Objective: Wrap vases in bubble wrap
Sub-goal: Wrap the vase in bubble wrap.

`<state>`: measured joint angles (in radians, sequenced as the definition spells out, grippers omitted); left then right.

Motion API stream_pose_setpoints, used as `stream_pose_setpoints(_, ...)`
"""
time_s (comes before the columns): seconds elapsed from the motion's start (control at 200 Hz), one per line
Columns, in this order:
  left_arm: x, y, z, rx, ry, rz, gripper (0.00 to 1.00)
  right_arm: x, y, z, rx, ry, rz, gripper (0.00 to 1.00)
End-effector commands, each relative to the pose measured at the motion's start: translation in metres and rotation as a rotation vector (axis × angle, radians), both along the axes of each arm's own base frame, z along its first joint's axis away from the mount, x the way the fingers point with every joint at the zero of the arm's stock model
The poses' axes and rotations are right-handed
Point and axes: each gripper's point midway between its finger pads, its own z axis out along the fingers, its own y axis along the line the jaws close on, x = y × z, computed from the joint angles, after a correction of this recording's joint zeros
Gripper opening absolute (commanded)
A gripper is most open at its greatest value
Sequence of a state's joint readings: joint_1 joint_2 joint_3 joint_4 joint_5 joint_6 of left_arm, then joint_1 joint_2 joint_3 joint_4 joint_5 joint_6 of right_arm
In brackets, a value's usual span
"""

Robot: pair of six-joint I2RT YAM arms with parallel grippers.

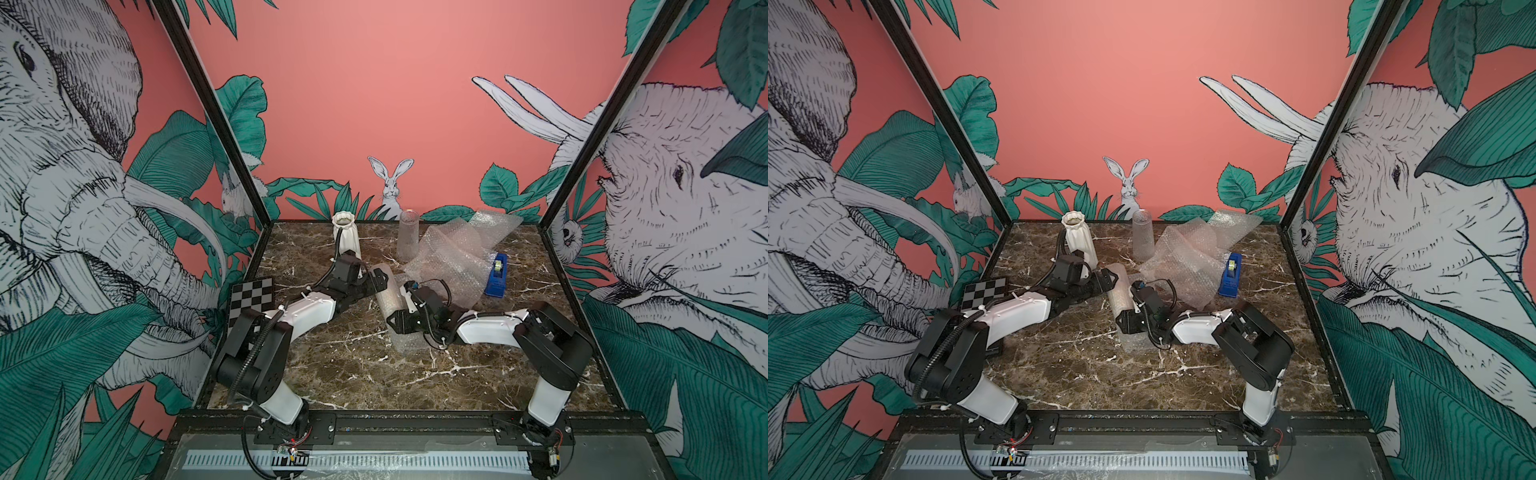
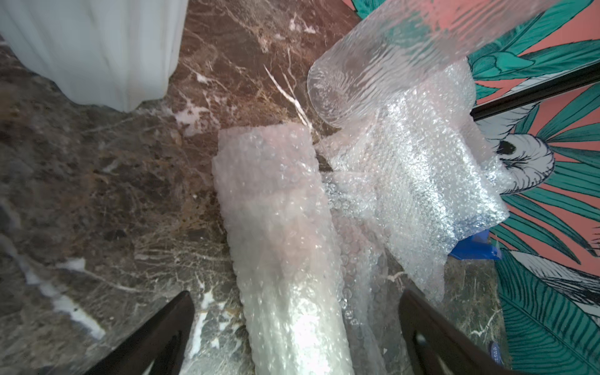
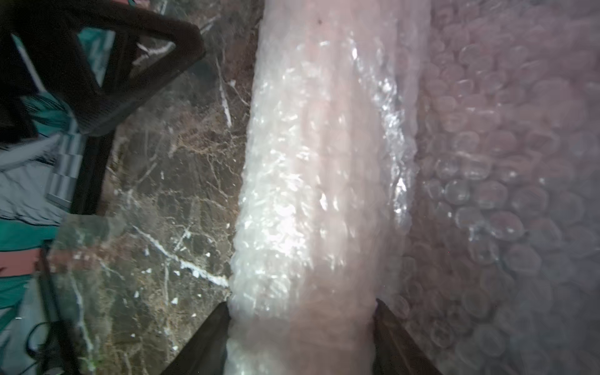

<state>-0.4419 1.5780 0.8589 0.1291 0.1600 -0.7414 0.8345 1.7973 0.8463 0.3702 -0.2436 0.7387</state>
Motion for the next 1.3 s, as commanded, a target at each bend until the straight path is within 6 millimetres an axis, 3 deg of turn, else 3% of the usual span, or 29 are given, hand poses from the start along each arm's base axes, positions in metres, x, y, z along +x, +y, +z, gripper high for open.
stream_pose_setpoints(0.0, -0.005, 0.002, -0.013, -0.001, 0.018, 0.002, 0.98, -0.011, 0.018, 0.005, 0.249, 0.148, 0.002, 0.43)
stream_pose_setpoints(0.165, -0.003, -0.003, -0.032, 0.018, 0.066, -0.022, 0.94, -0.008, 0.025, 0.007, 0.410, 0.202, -0.024, 0.42)
stream_pose_setpoints(0.435, 0.002, -0.009, -0.051, 0.027, 0.103, -0.045, 0.82, -0.009, 0.014, 0.000, 0.338, 0.186, -0.050, 0.47)
stream_pose_setpoints(0.575, 0.000, -0.006, -0.058, 0.046, 0.127, -0.040, 0.74, -0.008, -0.001, -0.001, 0.214, 0.144, -0.065, 0.60)
stream_pose_setpoints(0.83, -0.005, 0.000, -0.062, 0.071, 0.143, -0.024, 0.72, -0.002, -0.024, 0.016, -0.083, 0.001, -0.034, 0.76)
stream_pose_setpoints(1.045, -0.006, -0.003, -0.063, 0.050, 0.153, -0.024, 0.72, -0.006, -0.017, 0.031, -0.345, -0.154, 0.039, 0.77)
stream_pose_setpoints(1.295, -0.006, -0.004, -0.059, 0.042, 0.157, -0.019, 0.72, -0.005, -0.003, 0.022, -0.510, -0.234, 0.087, 0.71)
